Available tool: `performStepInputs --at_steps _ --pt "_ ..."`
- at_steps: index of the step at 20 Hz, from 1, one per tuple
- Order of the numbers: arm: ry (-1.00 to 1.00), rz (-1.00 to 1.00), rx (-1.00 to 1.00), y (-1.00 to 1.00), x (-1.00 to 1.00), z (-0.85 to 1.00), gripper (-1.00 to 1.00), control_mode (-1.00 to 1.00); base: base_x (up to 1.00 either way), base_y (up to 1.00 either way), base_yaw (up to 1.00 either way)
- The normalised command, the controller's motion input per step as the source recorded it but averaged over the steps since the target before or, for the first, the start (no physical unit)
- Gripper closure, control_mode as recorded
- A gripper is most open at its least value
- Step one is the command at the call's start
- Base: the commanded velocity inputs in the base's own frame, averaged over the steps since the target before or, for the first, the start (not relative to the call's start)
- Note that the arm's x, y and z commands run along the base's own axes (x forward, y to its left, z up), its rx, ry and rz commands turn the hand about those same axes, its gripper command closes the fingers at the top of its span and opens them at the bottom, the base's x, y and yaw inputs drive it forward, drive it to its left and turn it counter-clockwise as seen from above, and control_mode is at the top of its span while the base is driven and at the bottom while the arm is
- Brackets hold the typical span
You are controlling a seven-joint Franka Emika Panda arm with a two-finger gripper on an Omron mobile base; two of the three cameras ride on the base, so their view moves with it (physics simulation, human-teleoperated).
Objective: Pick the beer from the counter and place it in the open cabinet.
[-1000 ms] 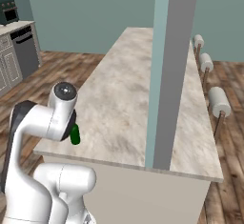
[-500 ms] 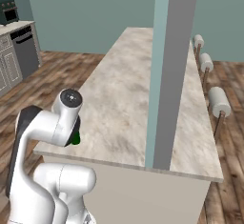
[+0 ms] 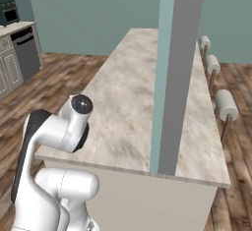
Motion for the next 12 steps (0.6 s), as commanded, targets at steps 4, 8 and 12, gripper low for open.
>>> performStepInputs --at_steps 4,8,12 --pt "0.0 0.0 0.06 -0.03 0.09 -0.07 -1.0 -1.0 0.0 0.0 0.0" --pt "0.0 0.0 0.06 -0.04 0.07 -0.11 -1.0 -1.0 0.0 0.0 0.0" --pt "0.0 0.0 0.06 -0.01 0.06 -0.15 -1.0 -1.0 0.0 0.0 0.0"
